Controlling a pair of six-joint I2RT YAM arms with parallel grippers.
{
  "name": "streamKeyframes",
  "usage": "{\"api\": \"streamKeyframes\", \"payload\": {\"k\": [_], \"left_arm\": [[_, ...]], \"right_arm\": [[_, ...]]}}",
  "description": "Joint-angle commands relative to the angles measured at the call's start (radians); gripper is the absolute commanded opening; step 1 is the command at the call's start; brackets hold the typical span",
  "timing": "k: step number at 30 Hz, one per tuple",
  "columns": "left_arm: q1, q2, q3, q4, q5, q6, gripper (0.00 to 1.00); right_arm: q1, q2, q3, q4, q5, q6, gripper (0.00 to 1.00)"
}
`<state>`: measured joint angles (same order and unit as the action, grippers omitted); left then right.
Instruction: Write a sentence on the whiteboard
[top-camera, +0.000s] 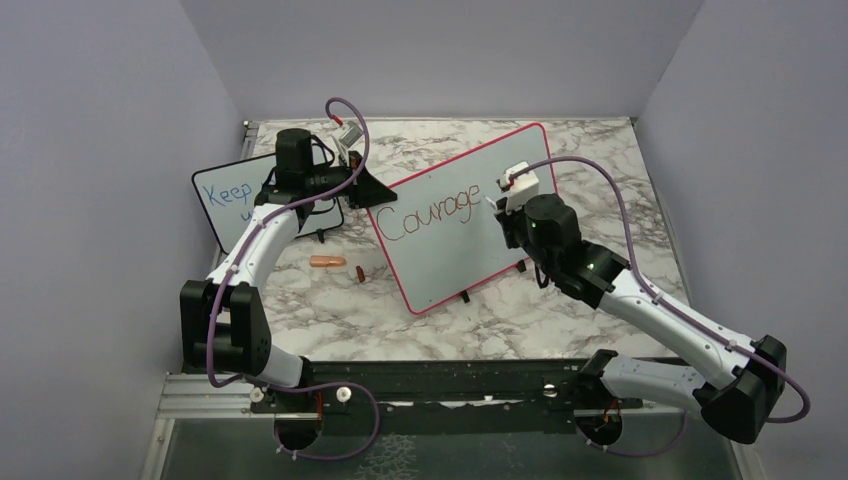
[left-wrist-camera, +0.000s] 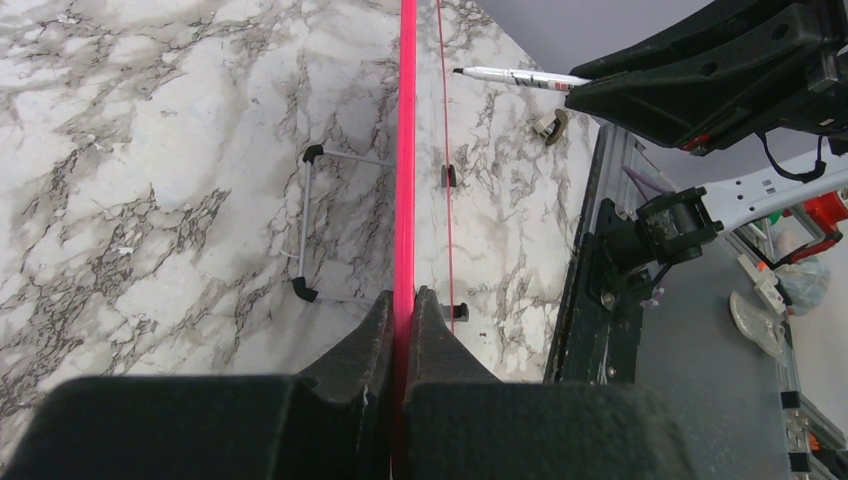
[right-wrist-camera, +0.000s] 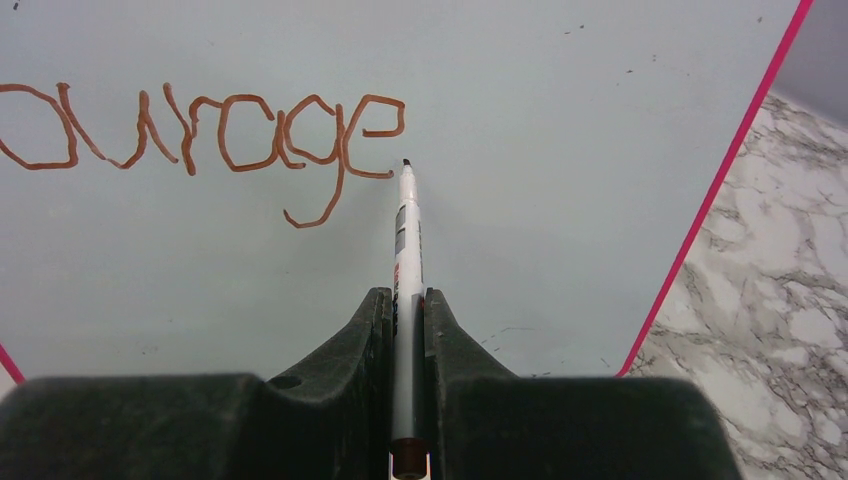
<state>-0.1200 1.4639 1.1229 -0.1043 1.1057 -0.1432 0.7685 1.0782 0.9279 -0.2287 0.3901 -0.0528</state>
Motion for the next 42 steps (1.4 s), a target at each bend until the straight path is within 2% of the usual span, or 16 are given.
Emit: {"api": "streamKeyframes", "payload": {"k": [1,8,14,42], "left_arm": [[-0.021,0.027,-0.025,-0.098,-0.061,0.103,0.0],[-0.021,0.029,-0.023,-0.1,-0.06,0.102,0.0],[-0.021,0.029,-0.023,-0.101,-0.059,0.102,0.0],[-0.021,0.034,-0.021,-0.101,-0.056,0.103,0.0]], "right_arm": [[-0.001,-0.032,-0.019,0.026,0.048,-0.01,0.01],[-0.031,-0.048,-0.021,0.03,0.053,-0.03,0.01],[-0.098,-0.052,-0.019,0.062,-0.023,-0.026,0.01],[-0.143,0.037,-0.011,0.125,-0.088,-0.045,0.01]]}}
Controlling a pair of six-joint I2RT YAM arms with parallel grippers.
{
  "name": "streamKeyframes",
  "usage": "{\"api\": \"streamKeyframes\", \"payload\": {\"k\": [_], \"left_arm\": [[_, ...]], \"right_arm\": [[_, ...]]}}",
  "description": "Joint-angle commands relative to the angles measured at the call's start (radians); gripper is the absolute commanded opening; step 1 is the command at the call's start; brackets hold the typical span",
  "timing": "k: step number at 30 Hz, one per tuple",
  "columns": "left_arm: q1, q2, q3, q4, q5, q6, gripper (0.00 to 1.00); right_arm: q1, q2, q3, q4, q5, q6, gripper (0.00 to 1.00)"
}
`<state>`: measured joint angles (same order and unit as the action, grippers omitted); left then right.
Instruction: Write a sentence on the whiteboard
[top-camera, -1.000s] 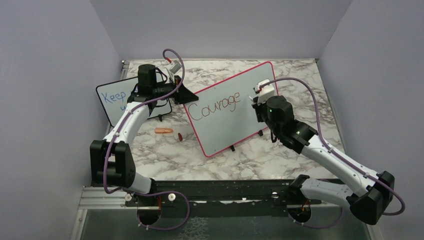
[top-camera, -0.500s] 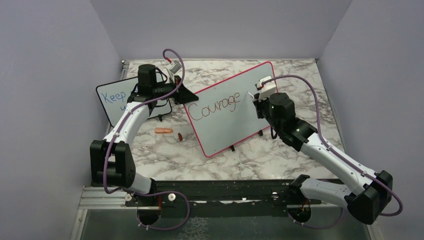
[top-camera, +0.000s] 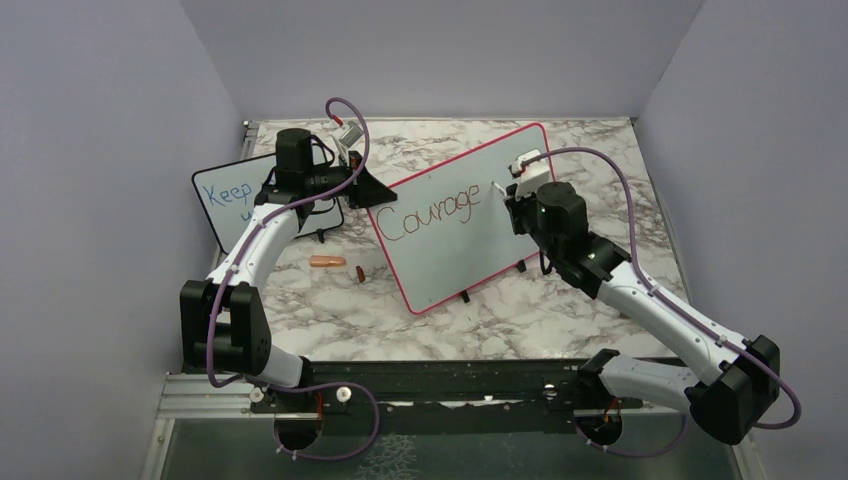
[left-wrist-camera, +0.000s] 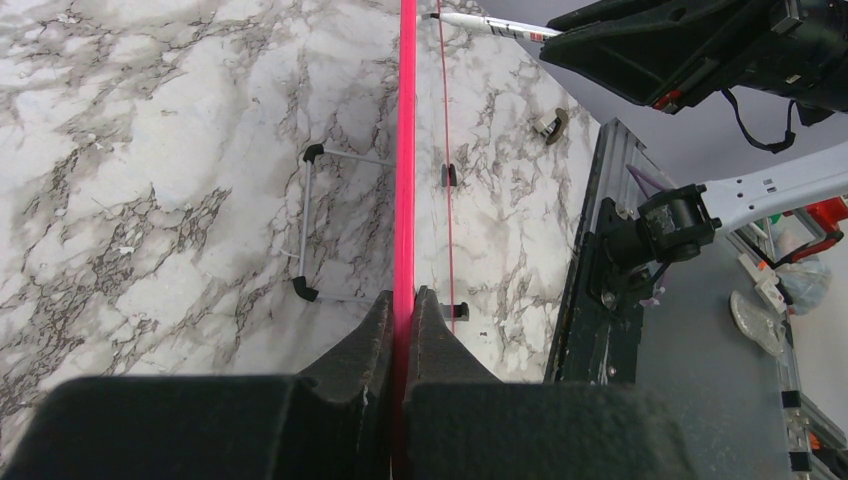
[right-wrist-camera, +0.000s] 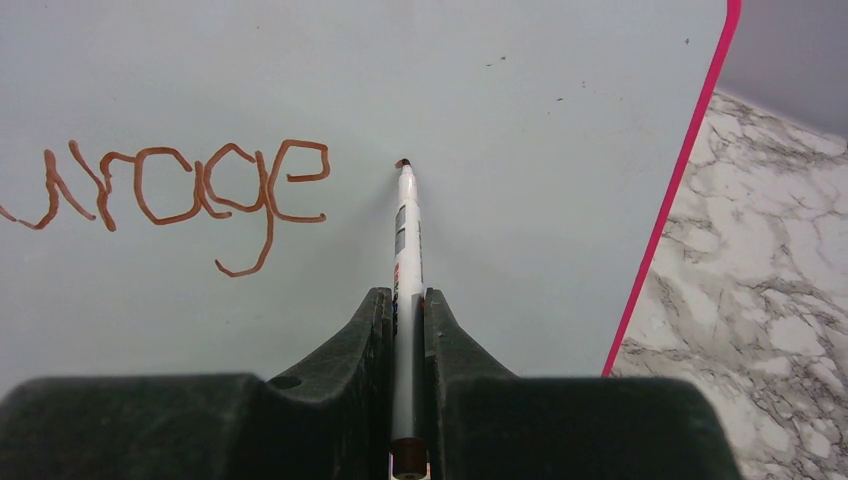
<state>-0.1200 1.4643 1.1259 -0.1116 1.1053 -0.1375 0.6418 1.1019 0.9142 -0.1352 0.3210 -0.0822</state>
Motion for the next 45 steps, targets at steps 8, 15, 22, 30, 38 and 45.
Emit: {"api": "streamKeyframes", "payload": {"k": [8,15,22,30,38,45], "left_arm": [[-0.021,0.033,-0.025,-0.095,-0.056,0.099,0.0],[-0.022,0.033,-0.025,-0.097,-0.059,0.099,0.0],[-0.021,0.034,-0.024,-0.097,-0.062,0.099,0.0],[-0.021,0.035,-0.025,-0.099,-0.062,0.099,0.0],[-0.021,0.036,-0.023,-0.099,-0.061,0.099,0.0],[-0.021,0.037,-0.023,-0.099,-0.06,0.099,0.0]], "right_arm": [[-0.039,0.015,0.002,0.03,0.007,-0.019,0.01],[-0.045,0.005,-0.003,0.043,0.029,-0.022,0.01],[-0.047,-0.024,0.001,0.042,-0.014,-0.024,0.01],[-0.047,-0.026,0.017,0.047,-0.056,-0.024,0.01],[-0.046,-0.001,0.035,0.073,-0.046,-0.028,0.01],[-0.045,0.019,0.047,0.076,-0.054,-0.028,0.01]]}}
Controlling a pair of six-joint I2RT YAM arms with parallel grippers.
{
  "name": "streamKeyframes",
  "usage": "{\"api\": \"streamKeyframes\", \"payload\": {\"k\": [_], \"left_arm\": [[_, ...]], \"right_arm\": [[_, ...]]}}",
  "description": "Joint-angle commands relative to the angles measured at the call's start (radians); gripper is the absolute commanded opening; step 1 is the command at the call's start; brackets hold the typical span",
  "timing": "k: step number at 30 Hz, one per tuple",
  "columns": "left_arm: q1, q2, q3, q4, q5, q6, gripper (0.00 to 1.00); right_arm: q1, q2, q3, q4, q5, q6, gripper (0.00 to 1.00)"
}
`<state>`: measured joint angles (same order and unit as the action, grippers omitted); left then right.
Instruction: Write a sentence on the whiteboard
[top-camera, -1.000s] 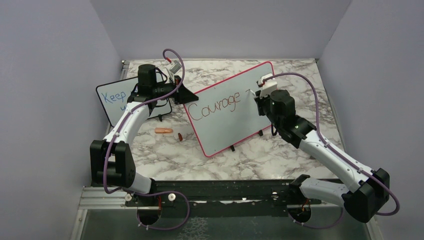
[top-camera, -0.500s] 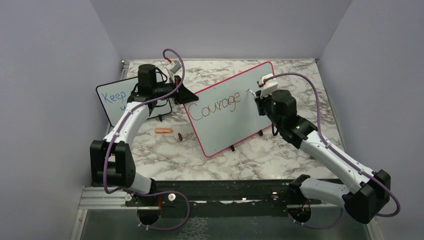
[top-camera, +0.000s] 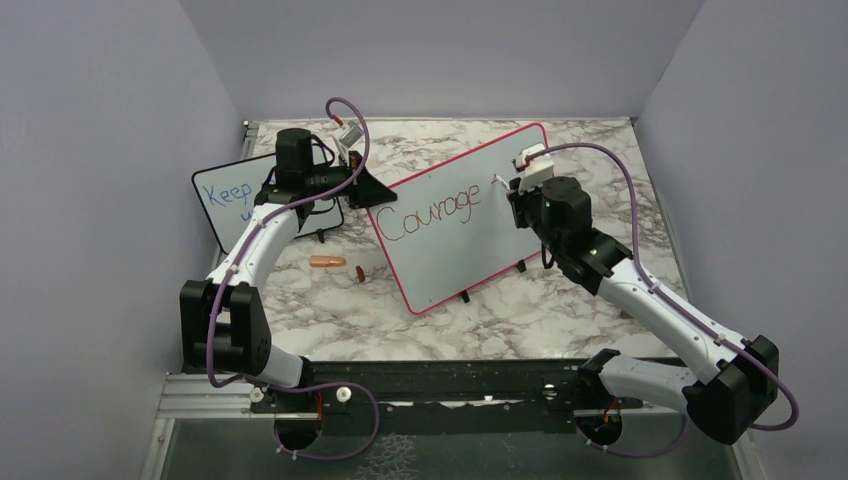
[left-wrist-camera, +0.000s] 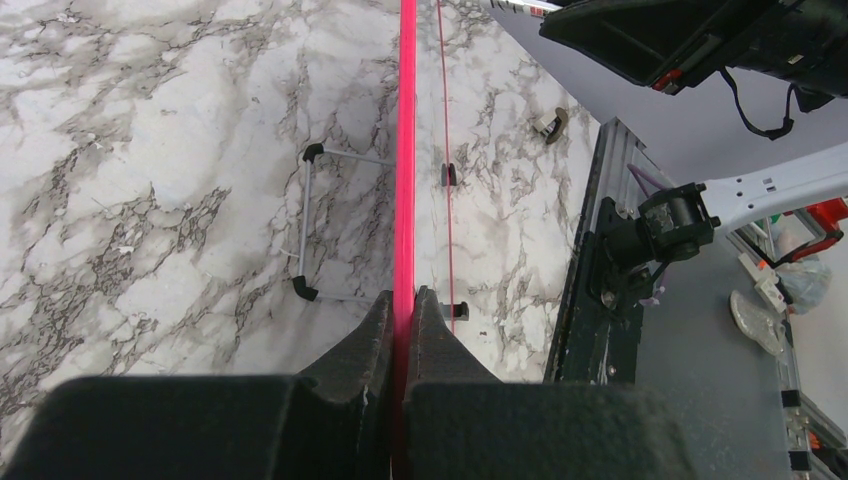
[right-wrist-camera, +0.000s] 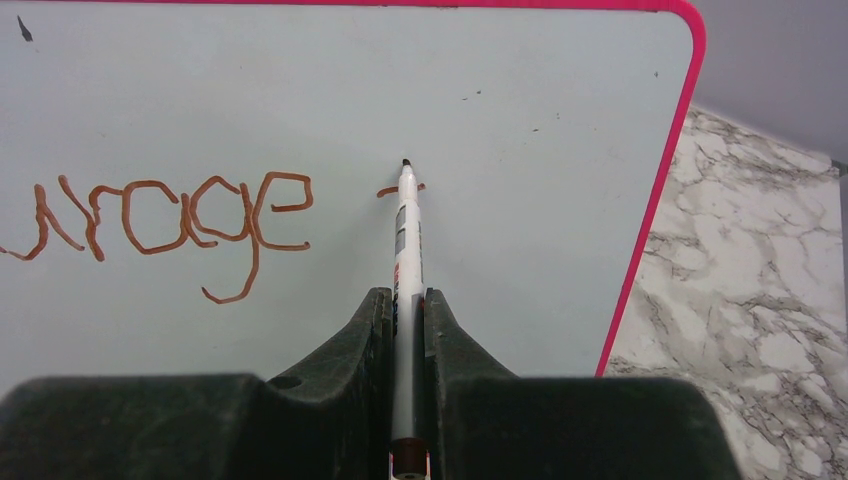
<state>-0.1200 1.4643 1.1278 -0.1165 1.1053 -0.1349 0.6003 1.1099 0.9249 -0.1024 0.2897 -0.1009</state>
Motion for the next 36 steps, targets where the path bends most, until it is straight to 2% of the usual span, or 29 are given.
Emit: {"api": "streamKeyframes", "payload": {"k": [1,23,36], "left_arm": [[-0.022,0.037,-0.025,-0.094,-0.06,0.097,0.0],[-0.021,0.044,-0.025,-0.094,-0.061,0.097,0.0],[-0.021,0.046,-0.025,-0.094,-0.058,0.097,0.0]], "right_arm": [[-0.004,0.013,0.036,0.041,-0.023,-0.009,0.01],[-0.004,-0.044,-0.042,-0.095,-0.041,0.048,0.01],[-0.005,-0.056,-0.063,-0.084,0.043,0.043,0.01]]}}
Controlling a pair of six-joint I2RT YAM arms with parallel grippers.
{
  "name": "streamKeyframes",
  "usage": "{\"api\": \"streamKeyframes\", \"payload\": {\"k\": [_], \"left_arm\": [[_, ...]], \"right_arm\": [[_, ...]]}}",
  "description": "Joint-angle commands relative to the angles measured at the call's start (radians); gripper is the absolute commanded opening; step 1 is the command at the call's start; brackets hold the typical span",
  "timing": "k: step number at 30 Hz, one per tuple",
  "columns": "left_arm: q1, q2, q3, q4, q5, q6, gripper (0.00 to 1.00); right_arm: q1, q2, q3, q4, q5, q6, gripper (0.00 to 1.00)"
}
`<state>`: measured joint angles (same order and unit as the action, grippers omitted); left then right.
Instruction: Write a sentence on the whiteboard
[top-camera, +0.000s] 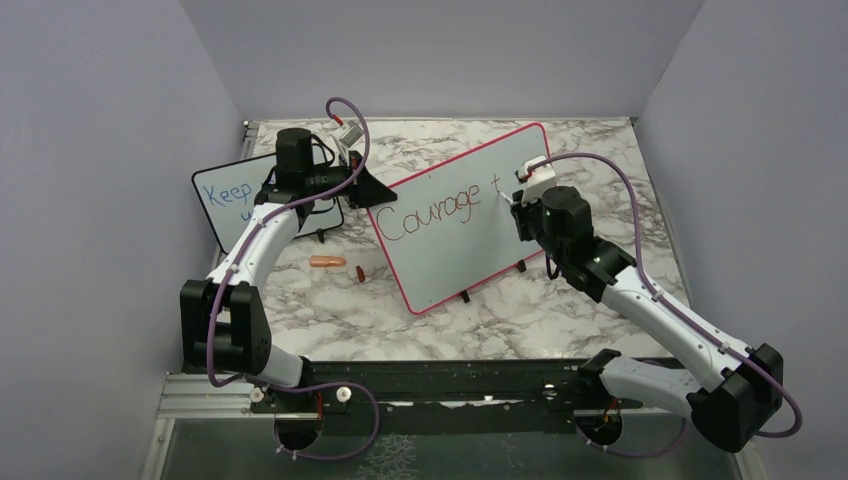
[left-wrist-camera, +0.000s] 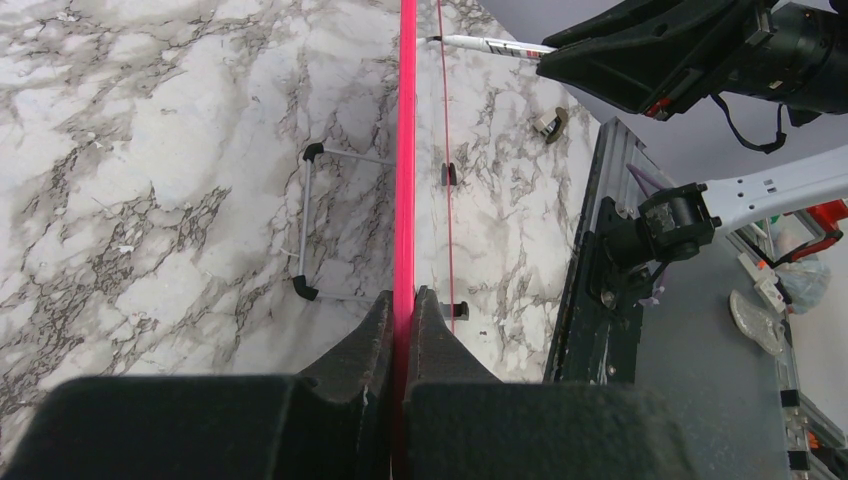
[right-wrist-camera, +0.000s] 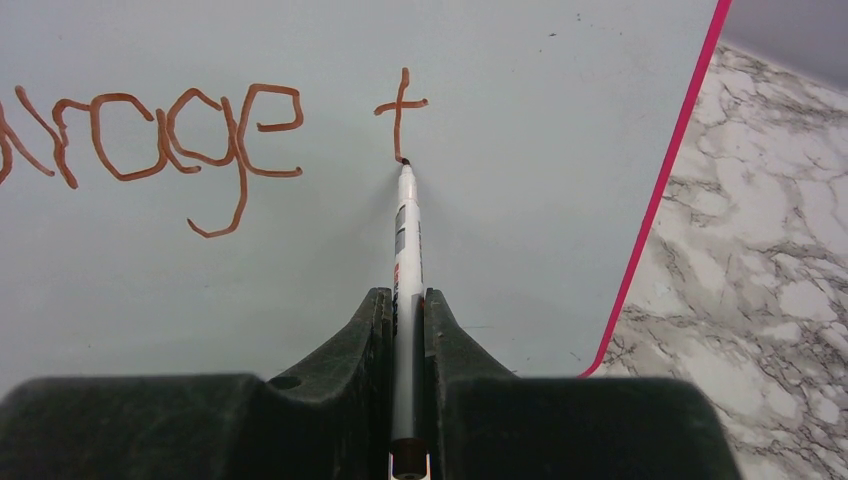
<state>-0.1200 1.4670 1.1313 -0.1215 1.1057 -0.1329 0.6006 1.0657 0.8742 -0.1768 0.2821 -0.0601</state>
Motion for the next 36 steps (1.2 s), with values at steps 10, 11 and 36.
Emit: {"api": "streamKeyframes", "payload": {"k": [10,11,36], "left_arm": [[-0.022,0.041,-0.028,-0.089,-0.06,0.095,0.0],[-0.021,0.041,-0.028,-0.089,-0.06,0.095,0.0],[-0.021,0.042,-0.027,-0.089,-0.058,0.095,0.0]], "right_arm": [[-0.005,0.002,0.007,0.062,0.068,-0.013,0.01],[-0.004,0.001,0.01,0.065,0.065,-0.014,0.01],[-0.031,0.043,0.045,0.115,0.047,-0.022,0.01]]}}
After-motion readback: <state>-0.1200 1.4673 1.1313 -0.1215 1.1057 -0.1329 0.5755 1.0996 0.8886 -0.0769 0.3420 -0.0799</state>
